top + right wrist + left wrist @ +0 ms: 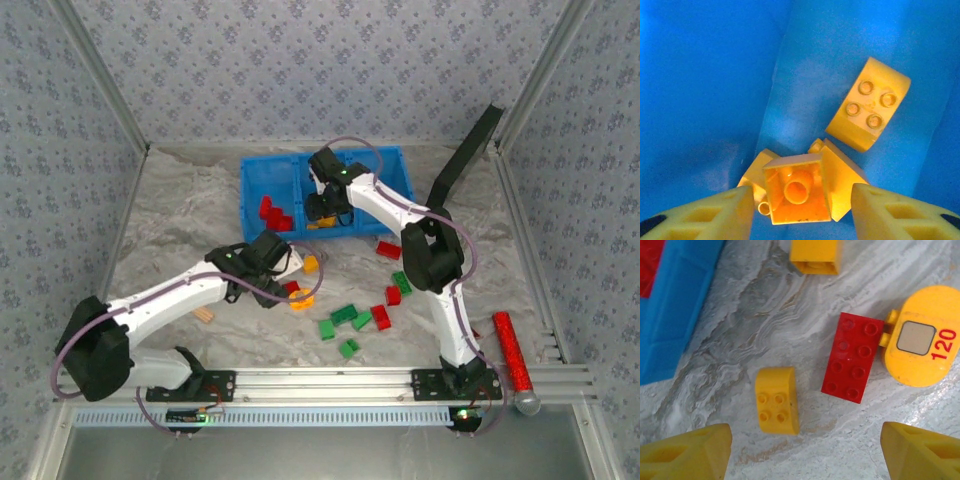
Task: Sort the legos into containers by color
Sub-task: Place the lego in the container, then pick up the lego from the center of the table.
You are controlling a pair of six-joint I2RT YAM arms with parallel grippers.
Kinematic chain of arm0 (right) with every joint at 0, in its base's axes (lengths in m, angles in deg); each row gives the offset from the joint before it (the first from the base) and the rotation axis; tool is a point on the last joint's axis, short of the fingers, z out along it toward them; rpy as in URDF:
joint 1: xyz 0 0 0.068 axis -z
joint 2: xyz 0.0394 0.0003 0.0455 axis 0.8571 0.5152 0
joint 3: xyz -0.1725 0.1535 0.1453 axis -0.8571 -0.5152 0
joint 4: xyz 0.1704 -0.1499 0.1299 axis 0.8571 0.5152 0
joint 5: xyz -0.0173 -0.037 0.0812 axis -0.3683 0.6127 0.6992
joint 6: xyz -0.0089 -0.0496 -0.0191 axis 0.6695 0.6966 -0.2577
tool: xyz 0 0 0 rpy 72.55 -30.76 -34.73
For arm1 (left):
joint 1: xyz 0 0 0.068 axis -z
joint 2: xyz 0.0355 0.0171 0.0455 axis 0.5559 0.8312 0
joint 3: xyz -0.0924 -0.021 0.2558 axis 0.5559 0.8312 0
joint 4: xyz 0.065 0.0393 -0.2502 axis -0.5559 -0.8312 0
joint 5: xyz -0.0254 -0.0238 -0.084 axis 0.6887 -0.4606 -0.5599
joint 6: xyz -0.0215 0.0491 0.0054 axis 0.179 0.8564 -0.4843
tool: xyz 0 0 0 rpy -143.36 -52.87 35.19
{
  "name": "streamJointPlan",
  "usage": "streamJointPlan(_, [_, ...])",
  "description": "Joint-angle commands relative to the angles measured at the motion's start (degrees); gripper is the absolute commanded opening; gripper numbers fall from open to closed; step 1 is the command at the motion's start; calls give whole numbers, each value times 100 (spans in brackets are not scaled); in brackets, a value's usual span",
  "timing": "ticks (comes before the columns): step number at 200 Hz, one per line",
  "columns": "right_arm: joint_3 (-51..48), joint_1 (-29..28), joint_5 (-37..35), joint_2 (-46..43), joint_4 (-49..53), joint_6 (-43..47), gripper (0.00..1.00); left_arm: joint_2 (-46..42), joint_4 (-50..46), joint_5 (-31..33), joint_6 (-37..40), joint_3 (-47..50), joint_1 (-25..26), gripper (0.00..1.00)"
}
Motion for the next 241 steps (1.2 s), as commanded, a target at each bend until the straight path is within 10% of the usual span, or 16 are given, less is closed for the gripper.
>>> streamJointPlan(1, [222, -13, 228, -119, 266, 191, 62, 73, 225, -300, 855, 181, 21, 78])
streamJointPlan(124, [-427, 81, 755, -1450, 399, 330, 62, 1087, 1192, -1076, 1295, 444, -175, 73])
streamJointPlan(241, [-3499, -303, 1072, -3303, 552, -656, 60, 2189, 1095, -1514, 925, -43, -615, 51])
